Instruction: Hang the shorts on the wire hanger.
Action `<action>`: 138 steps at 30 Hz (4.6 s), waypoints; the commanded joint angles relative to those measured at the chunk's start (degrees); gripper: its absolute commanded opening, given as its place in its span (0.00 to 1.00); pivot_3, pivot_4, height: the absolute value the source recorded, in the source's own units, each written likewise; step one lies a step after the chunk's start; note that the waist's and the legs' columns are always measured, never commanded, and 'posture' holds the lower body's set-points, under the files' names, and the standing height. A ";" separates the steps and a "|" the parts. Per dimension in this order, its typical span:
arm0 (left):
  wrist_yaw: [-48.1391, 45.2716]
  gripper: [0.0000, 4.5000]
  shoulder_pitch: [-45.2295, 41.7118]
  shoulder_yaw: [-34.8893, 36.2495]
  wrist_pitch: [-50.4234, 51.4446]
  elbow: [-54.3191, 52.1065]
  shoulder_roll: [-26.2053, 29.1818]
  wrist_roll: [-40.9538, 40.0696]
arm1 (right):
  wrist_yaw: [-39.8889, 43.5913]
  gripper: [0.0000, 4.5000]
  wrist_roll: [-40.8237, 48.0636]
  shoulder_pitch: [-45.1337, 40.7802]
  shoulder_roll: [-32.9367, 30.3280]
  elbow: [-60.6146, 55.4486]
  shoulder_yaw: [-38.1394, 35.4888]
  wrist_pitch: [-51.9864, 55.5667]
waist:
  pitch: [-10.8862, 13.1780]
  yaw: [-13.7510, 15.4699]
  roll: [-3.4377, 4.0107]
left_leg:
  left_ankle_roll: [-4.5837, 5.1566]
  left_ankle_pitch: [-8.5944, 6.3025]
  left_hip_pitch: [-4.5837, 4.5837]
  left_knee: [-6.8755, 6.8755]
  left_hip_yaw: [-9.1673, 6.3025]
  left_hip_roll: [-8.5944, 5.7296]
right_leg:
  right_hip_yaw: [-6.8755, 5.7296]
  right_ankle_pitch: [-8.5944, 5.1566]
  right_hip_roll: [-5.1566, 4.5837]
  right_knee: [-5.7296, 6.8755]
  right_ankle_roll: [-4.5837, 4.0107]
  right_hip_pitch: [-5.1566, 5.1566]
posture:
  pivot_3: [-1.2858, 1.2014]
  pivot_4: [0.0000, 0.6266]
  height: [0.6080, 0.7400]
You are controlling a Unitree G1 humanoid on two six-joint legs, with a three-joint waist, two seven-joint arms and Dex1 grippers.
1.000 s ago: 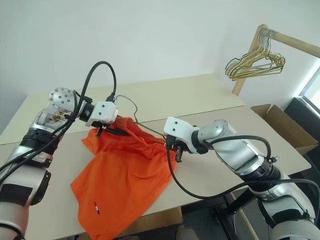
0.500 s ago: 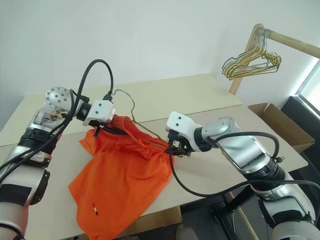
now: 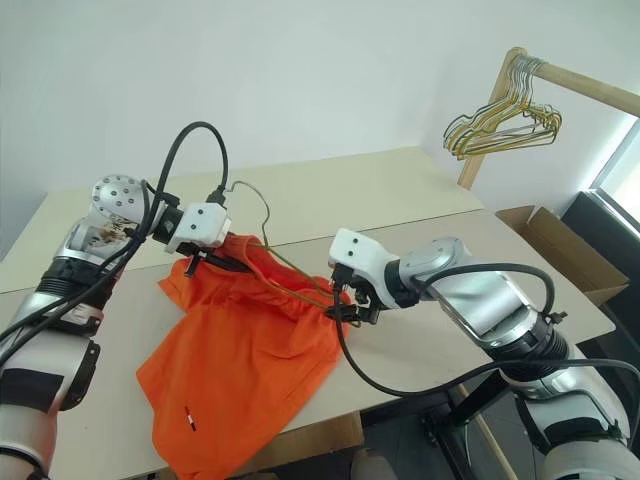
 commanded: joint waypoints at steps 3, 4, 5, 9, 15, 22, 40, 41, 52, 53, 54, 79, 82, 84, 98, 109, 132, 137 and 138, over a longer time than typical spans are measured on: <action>-0.66 0.24 -0.06 1.03 -0.38 -0.99 1.33 1.11 | -0.48 0.32 -1.38 -2.32 -0.61 1.28 0.38 1.04 | 0.00 0.02 0.00 | 0.00 0.00 0.00 0.00 0.00 -0.01 | 0.00 0.00 -0.01 0.00 0.00 0.01 | 0.47 0.00 1.00; -0.59 0.24 0.06 1.11 -0.41 -1.06 1.34 1.09 | -0.41 0.25 -1.48 -2.47 -0.65 1.64 0.77 0.93 | 0.00 0.03 0.00 | 0.00 0.00 0.00 0.00 0.00 -0.01 | 0.00 0.00 -0.01 0.00 0.00 0.00 | 0.47 0.00 1.00; -0.43 0.24 0.23 1.27 -0.41 -1.24 1.35 1.02 | -0.39 0.19 -1.68 -2.68 -0.64 2.14 1.24 0.83 | 0.00 0.03 0.00 | 0.00 0.00 0.00 0.00 0.00 -0.01 | 0.00 0.00 0.00 0.00 0.00 0.00 | 0.48 0.00 1.00; 0.10 0.24 1.14 1.87 -0.37 -2.43 1.47 0.56 | -0.54 0.01 -2.40 -3.37 -0.18 4.21 2.53 0.18 | 0.00 0.03 0.00 | 0.00 0.00 0.00 0.00 0.00 -0.01 | 0.00 0.00 -0.01 0.01 0.00 0.00 | 0.48 0.00 1.00; -1.37 0.41 2.56 3.10 2.53 -5.86 1.87 -3.42 | -1.19 0.00 -3.17 -4.32 0.48 6.71 3.21 -0.60 | 0.00 0.07 0.00 | -0.01 0.00 0.00 0.00 -0.01 -0.01 | -0.01 0.00 0.00 0.03 0.00 -0.01 | 0.48 0.00 1.00; -1.70 0.91 2.16 1.30 7.01 -7.93 4.45 -8.74 | -0.56 0.00 -4.05 -4.37 0.78 6.97 2.69 -2.24 | 0.00 0.19 0.00 | -0.01 0.01 -0.07 0.00 -0.03 -0.02 | -0.01 0.00 -0.01 0.08 0.00 -0.12 | 0.49 0.00 1.00; -1.70 0.99 -6.96 -4.52 -2.02 8.75 3.47 -3.11 | 0.88 0.00 -5.38 -2.81 -0.72 3.54 0.89 -4.66 | 0.00 0.19 0.00 | -0.04 0.02 -0.08 0.01 -0.04 -0.03 | -0.02 0.00 0.01 0.08 0.00 -0.12 | 0.48 0.00 1.00; -1.70 0.99 -7.24 -4.23 -2.70 9.84 2.74 -2.21 | 0.93 0.00 -5.37 -2.83 -0.90 3.33 0.79 -4.68 | 0.00 0.19 0.00 | -0.04 0.02 -0.08 0.02 -0.03 -0.03 | -0.02 0.00 0.01 0.07 0.00 -0.11 | 0.48 0.00 1.00; -1.31 0.54 -7.81 -1.72 -7.01 14.28 -1.09 3.12 | 1.57 0.00 -5.35 -3.11 -2.28 2.20 0.19 -4.76 | 0.00 0.01 0.00 | -0.04 0.03 -0.39 0.09 -0.02 -0.05 | -0.03 0.01 -0.01 0.11 0.00 -0.41 | 0.47 0.00 1.00; -1.09 0.45 -7.89 -1.52 -7.12 14.59 -1.22 3.47 | 1.64 0.00 -5.36 -3.11 -2.41 2.14 0.16 -4.77 | -0.01 -0.01 -0.01 | -0.06 0.04 -0.45 0.10 -0.02 -0.05 | -0.02 0.01 0.00 0.14 0.00 -0.49 | 0.47 0.00 1.00; -0.98 0.40 -7.97 -1.32 -7.29 14.92 -1.30 3.79 | 1.70 0.00 -5.36 -3.12 -2.50 2.10 0.13 -4.76 | -0.01 -0.02 0.00 | -0.08 0.05 -0.52 0.11 -0.02 -0.05 | -0.02 0.01 0.00 0.16 0.00 -0.56 | 0.47 0.00 1.00; -1.70 0.00 -4.75 -0.03 0.51 11.25 -0.70 -0.24 | 4.11 0.69 -5.35 3.53 -9.44 -2.30 -8.51 -11.07 | -0.01 -0.01 0.00 | -0.04 0.03 -0.81 0.39 -0.03 -0.06 | -0.03 0.02 -0.01 0.23 0.00 -0.73 | 0.46 0.00 1.00; -1.70 0.00 -4.44 0.44 0.97 11.19 -0.60 0.05 | 3.56 0.91 -4.00 6.52 -11.05 -4.26 -13.09 -9.46 | -0.01 -0.08 0.00 | -0.03 0.02 -0.81 0.39 -0.02 -0.05 | -0.03 0.02 0.00 0.22 0.00 -0.73 | 0.46 0.00 1.00; -1.21 0.00 -4.88 1.43 1.57 12.15 -0.91 0.62 | 3.22 1.00 -1.66 10.52 -12.51 -5.05 -20.84 -7.25 | -0.01 -0.04 0.00 | -0.02 0.02 -0.82 0.39 -0.03 -0.04 | -0.03 0.02 0.00 0.22 0.00 -0.73 | 0.46 0.00 1.00; 2.12 0.00 -5.41 5.96 6.03 12.01 -2.91 1.07 | -8.92 1.00 -2.04 42.53 11.04 -4.21 -31.57 -27.83 | -0.18 -0.83 -0.05 | 0.08 -0.05 -0.53 0.46 0.17 0.02 | 0.25 0.04 0.05 0.59 0.04 -0.52 | 0.45 0.00 1.00; 0.82 0.00 -4.32 6.28 8.24 8.27 -1.50 1.18 | -15.14 1.00 -7.16 31.01 25.33 17.74 -20.60 -33.72 | -0.18 -1.35 0.04 | -0.26 0.15 0.07 0.09 -0.01 -0.14 | 0.17 0.02 -0.05 0.62 0.03 -0.03 | 0.48 0.00 1.00; 0.84 0.00 0.94 8.14 11.04 1.24 2.71 0.11 | -5.19 0.01 4.05 29.53 19.30 17.15 -24.82 -27.73 | -0.18 0.01 0.04 | 0.06 -0.04 0.16 0.13 -0.03 -0.10 | 0.16 0.02 0.02 0.63 0.06 0.06 | 0.50 0.00 1.00; -1.19 0.00 4.72 7.35 7.90 -0.27 5.81 -1.15 | -2.29 0.01 7.54 28.81 12.56 14.69 -28.85 -25.06 | -0.17 0.46 0.04 | 0.06 -0.04 0.16 0.13 -0.02 -0.10 | 0.15 0.02 0.02 0.61 0.06 0.08 | 0.49 0.00 1.00; -1.54 0.00 5.49 6.93 7.98 -0.90 6.46 -1.97 | -1.35 0.01 7.96 28.82 11.08 13.69 -29.16 -24.90 | -0.17 0.49 0.04 | 0.06 -0.04 0.16 0.13 -0.01 -0.10 | 0.15 0.02 0.01 0.60 0.06 0.09 | 0.49 0.00 1.00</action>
